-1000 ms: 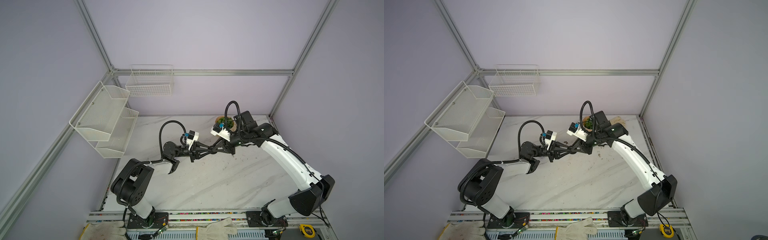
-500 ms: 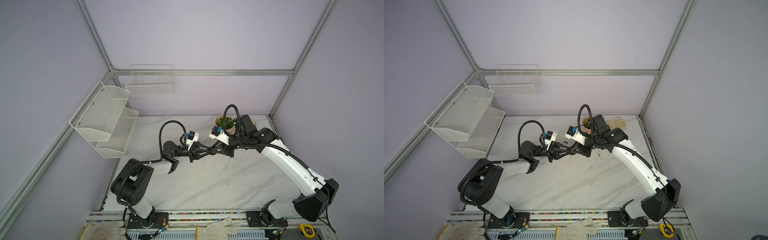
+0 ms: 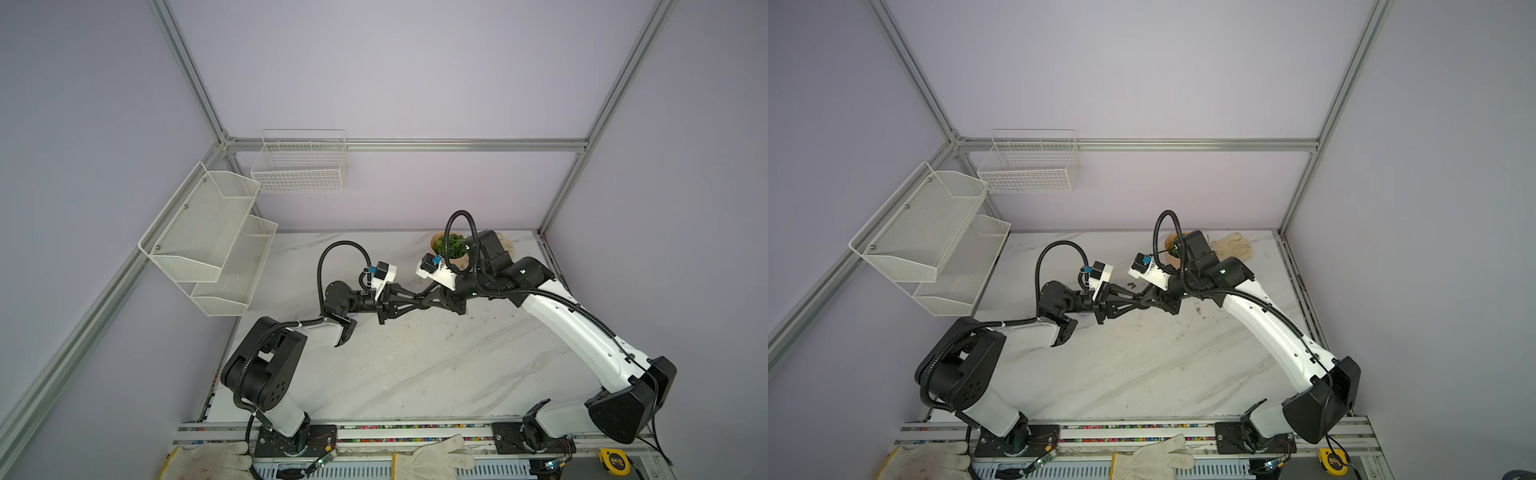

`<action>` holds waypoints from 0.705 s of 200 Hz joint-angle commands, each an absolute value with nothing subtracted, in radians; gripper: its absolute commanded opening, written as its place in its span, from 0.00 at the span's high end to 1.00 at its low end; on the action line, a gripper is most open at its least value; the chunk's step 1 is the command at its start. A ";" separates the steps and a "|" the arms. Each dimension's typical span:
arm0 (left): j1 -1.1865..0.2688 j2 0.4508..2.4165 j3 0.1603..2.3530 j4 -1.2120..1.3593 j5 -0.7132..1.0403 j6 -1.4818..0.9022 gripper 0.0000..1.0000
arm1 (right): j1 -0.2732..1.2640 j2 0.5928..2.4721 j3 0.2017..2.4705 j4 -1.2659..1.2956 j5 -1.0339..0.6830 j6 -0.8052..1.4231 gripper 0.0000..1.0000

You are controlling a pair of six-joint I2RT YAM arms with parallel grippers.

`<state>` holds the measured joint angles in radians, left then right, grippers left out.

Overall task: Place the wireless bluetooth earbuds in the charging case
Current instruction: 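Squeeze the closed case between the right gripper fingers, then open the right gripper and pull it away from the case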

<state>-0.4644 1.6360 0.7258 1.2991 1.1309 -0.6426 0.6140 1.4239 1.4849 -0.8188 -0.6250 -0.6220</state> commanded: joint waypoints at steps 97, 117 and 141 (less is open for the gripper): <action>-0.462 1.592 0.724 1.357 0.989 -0.686 1.00 | 0.672 1.483 1.429 -0.821 -0.633 -0.658 0.82; -0.459 1.595 0.717 1.356 0.990 -0.690 1.00 | 0.672 1.485 1.478 -0.839 -0.580 -0.613 0.67; -0.451 1.585 0.680 1.346 0.971 -0.684 1.00 | 0.672 1.453 1.566 -0.868 -0.487 -0.566 0.50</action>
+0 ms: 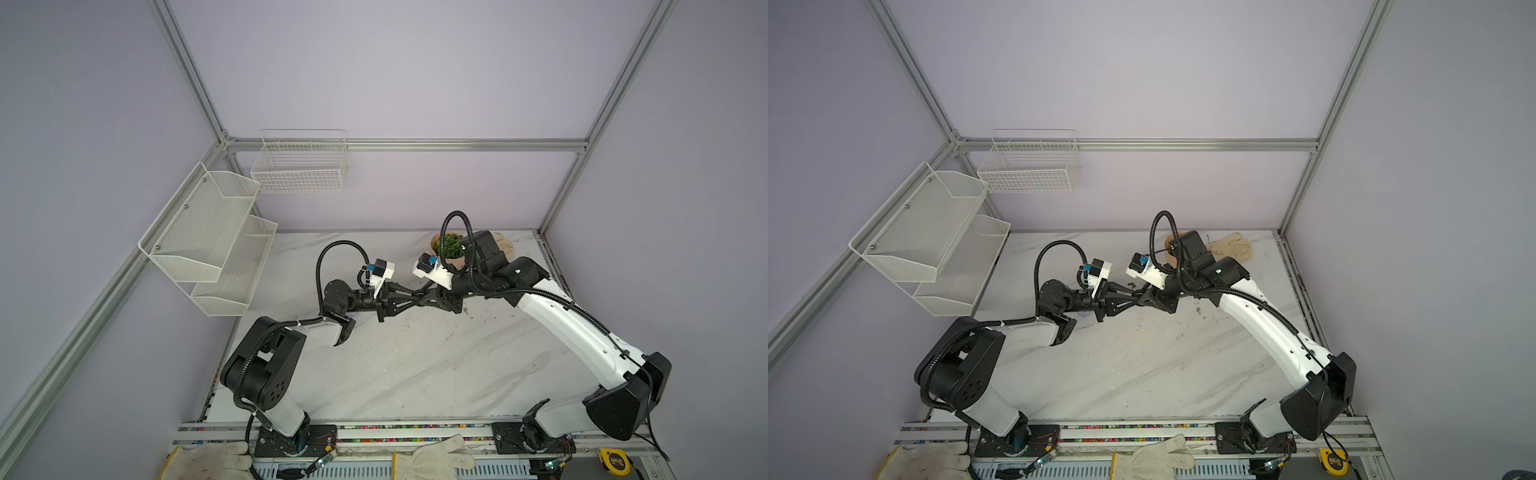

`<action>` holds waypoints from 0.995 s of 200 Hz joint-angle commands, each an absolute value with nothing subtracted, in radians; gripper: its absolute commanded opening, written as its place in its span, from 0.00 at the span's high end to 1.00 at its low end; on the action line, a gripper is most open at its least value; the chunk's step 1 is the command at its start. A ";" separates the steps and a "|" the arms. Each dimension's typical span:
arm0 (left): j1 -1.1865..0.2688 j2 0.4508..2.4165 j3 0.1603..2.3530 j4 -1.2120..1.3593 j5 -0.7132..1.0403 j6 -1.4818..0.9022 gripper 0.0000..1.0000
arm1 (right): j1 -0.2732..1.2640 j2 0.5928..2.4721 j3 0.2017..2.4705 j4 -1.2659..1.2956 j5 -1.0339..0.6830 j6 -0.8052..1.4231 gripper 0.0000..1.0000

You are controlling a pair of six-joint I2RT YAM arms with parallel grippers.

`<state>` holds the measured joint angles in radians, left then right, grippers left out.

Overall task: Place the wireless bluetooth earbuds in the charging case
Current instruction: 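Open the right gripper and pull it away from the case, then lower the case to the table with the left gripper while the right gripper follows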

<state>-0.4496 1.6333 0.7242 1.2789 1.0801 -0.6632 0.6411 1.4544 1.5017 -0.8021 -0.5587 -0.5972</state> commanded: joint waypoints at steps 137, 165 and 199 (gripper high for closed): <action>-0.533 1.746 0.750 0.935 0.752 -0.712 1.00 | 0.626 1.126 0.934 -0.113 -0.075 0.213 0.25; -0.547 1.812 0.780 0.917 0.714 -0.769 1.00 | 0.581 1.145 0.826 0.010 -0.082 0.331 0.27; -0.567 1.860 0.817 0.886 0.660 -0.791 1.00 | 0.514 1.170 0.763 0.043 -0.079 0.373 0.27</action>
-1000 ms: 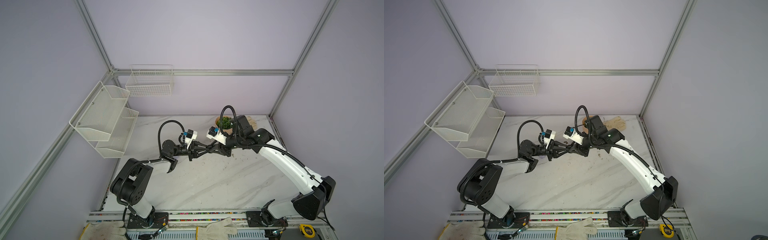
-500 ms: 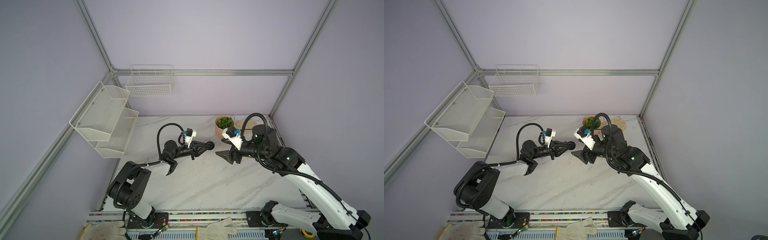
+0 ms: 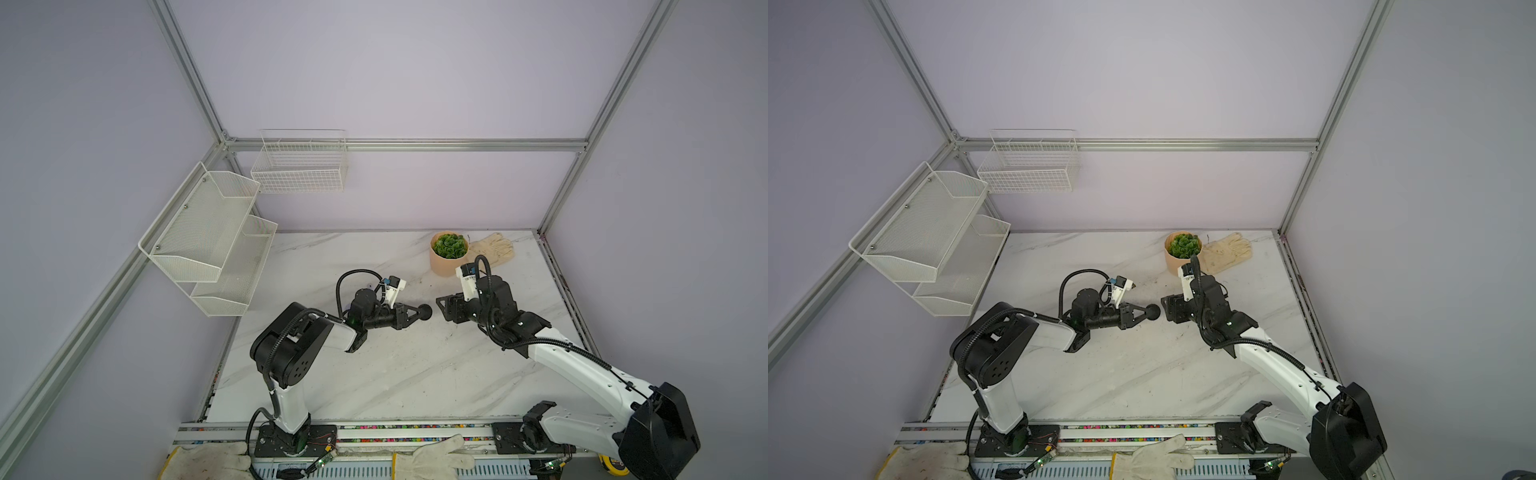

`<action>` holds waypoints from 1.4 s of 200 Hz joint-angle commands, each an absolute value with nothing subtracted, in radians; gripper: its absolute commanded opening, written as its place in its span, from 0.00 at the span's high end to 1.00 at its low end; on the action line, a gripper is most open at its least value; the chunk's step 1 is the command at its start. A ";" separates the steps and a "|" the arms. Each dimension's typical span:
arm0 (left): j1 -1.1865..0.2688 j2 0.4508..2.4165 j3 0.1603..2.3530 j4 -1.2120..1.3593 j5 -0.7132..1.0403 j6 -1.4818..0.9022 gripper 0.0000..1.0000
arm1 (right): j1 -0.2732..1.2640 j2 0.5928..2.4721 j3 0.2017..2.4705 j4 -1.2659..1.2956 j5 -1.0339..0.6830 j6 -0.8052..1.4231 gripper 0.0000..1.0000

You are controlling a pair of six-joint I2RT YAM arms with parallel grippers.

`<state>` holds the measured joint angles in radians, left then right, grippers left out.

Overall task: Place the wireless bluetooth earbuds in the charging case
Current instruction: 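Lower the case to the table with the left gripper while the right gripper follows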

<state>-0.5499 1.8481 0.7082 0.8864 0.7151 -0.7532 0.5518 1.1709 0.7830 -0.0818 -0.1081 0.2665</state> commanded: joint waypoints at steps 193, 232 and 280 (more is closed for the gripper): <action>-0.675 2.039 1.196 0.319 0.437 -0.824 1.00 | 0.414 1.350 0.660 0.138 -0.161 0.491 0.26; -0.685 2.066 1.239 0.278 0.447 -0.831 1.00 | 0.409 1.360 0.646 0.156 -0.170 0.492 0.29; -0.689 2.080 1.271 0.225 0.442 -0.834 1.00 | 0.406 1.368 0.639 0.175 -0.187 0.492 0.30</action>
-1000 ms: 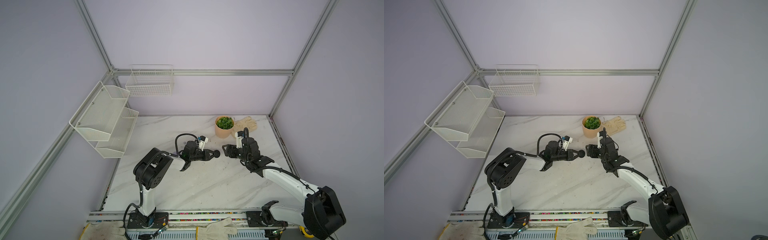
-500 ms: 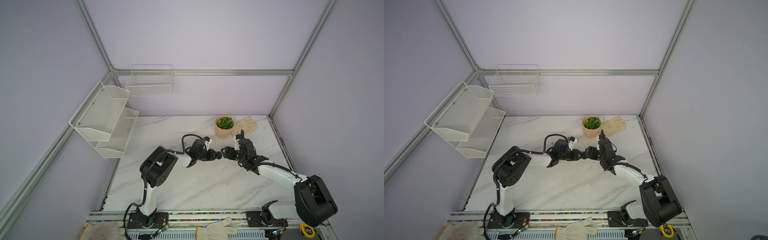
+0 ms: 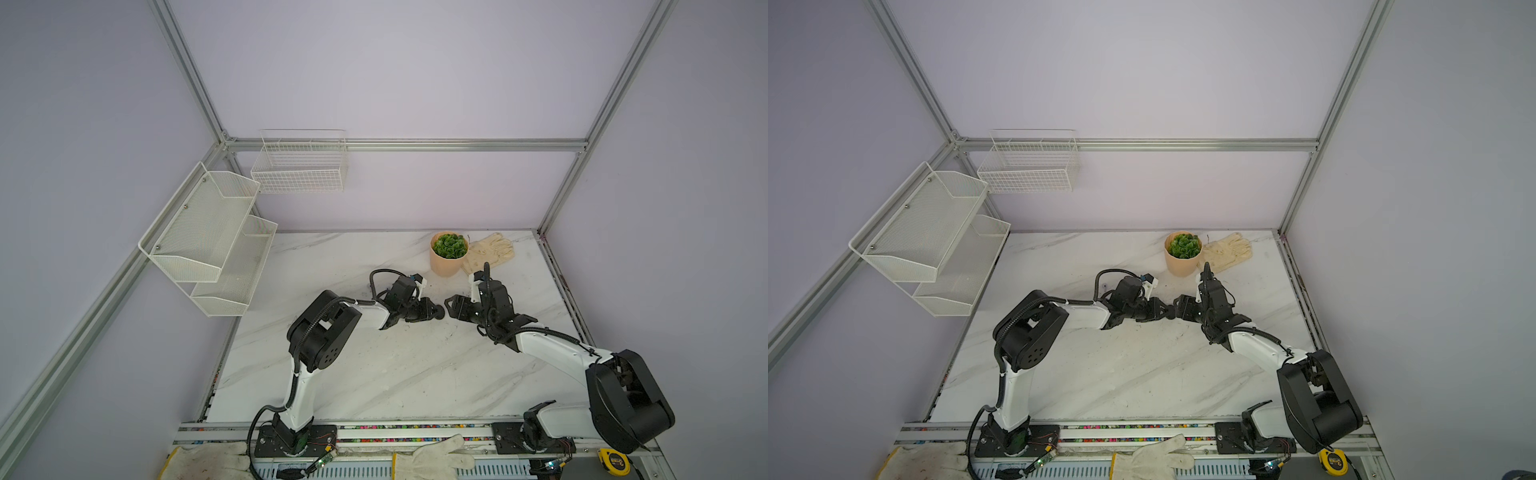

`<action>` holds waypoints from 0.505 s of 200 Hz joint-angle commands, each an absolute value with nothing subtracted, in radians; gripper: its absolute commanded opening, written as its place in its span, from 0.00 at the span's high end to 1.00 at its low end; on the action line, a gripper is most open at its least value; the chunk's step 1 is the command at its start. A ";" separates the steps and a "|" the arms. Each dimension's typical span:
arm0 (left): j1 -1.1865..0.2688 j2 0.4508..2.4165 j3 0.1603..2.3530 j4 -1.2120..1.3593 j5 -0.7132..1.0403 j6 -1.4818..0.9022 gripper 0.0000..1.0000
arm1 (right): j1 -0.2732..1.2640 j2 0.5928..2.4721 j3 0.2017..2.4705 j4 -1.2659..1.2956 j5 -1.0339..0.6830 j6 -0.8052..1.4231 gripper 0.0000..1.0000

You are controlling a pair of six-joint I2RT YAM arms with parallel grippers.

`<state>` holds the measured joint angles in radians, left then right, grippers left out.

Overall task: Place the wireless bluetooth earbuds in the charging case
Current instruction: 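Lower the case to the table with the left gripper while the right gripper follows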

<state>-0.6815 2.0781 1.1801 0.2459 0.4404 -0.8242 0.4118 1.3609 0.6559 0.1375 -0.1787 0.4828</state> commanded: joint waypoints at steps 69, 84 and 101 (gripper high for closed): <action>-0.689 2.085 1.281 0.183 0.435 -0.835 0.89 | 0.402 1.402 0.631 0.199 -0.201 0.495 0.31; -0.690 2.085 1.281 0.172 0.433 -0.834 0.82 | 0.402 1.403 0.632 0.202 -0.204 0.494 0.31; -0.691 2.087 1.284 0.156 0.430 -0.830 0.74 | 0.402 1.405 0.632 0.204 -0.207 0.492 0.32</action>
